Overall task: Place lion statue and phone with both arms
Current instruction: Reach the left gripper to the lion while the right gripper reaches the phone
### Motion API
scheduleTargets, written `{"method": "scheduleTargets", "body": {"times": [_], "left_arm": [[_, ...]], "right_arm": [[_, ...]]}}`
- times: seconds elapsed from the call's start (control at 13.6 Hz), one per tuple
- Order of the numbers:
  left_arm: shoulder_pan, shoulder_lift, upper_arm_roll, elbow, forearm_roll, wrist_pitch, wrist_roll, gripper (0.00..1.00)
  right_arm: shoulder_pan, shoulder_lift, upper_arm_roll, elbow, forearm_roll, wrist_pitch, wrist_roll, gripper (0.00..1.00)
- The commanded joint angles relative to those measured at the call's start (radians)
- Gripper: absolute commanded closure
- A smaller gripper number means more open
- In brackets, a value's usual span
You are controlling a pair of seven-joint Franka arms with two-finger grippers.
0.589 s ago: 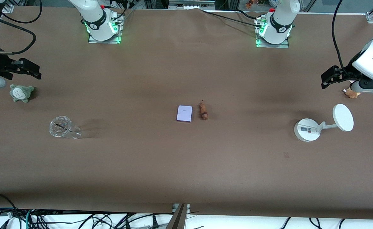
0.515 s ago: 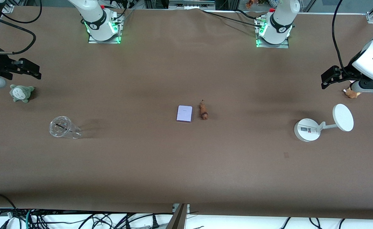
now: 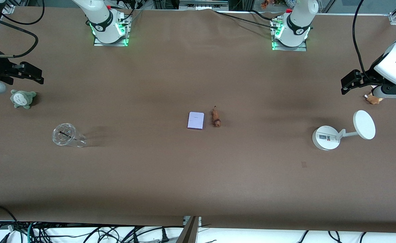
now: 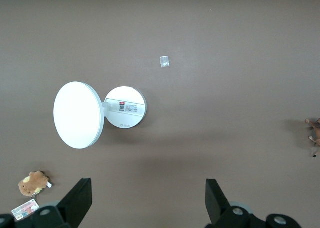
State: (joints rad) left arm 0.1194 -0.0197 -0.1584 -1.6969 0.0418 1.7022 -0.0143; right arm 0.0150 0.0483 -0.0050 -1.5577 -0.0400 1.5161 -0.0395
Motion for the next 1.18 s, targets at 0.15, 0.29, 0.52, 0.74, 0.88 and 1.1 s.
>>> {"method": "scheduleTargets", "body": {"times": [0.15, 0.29, 0.52, 0.74, 0.88, 1.1], "left_arm": [[0.002, 0.015, 0.0, 0.033, -0.017, -0.029, 0.022, 0.0], [0.002, 0.024, 0.0, 0.031, -0.02, -0.05, 0.024, 0.0], [-0.007, 0.052, -0.007, 0.029, -0.023, -0.052, 0.025, 0.0], [-0.021, 0.119, -0.027, 0.028, -0.026, -0.113, 0.013, 0.0], [-0.026, 0.151, -0.055, 0.017, -0.031, -0.11, 0.01, 0.0], [-0.053, 0.262, -0.124, 0.017, -0.033, 0.005, -0.091, 0.0]], "right_arm": [[-0.018, 0.015, 0.013, 0.021, 0.019, -0.001, -0.002, 0.0], [-0.018, 0.016, 0.013, 0.021, 0.02, 0.006, 0.0, 0.0], [-0.017, 0.044, 0.013, 0.021, 0.025, 0.016, 0.007, 0.0], [-0.006, 0.09, 0.017, 0.021, 0.025, 0.033, 0.009, 0.0], [-0.001, 0.111, 0.019, 0.022, 0.025, 0.035, 0.01, 0.0], [0.013, 0.131, 0.02, 0.031, 0.026, 0.035, 0.006, 0.0]]}}
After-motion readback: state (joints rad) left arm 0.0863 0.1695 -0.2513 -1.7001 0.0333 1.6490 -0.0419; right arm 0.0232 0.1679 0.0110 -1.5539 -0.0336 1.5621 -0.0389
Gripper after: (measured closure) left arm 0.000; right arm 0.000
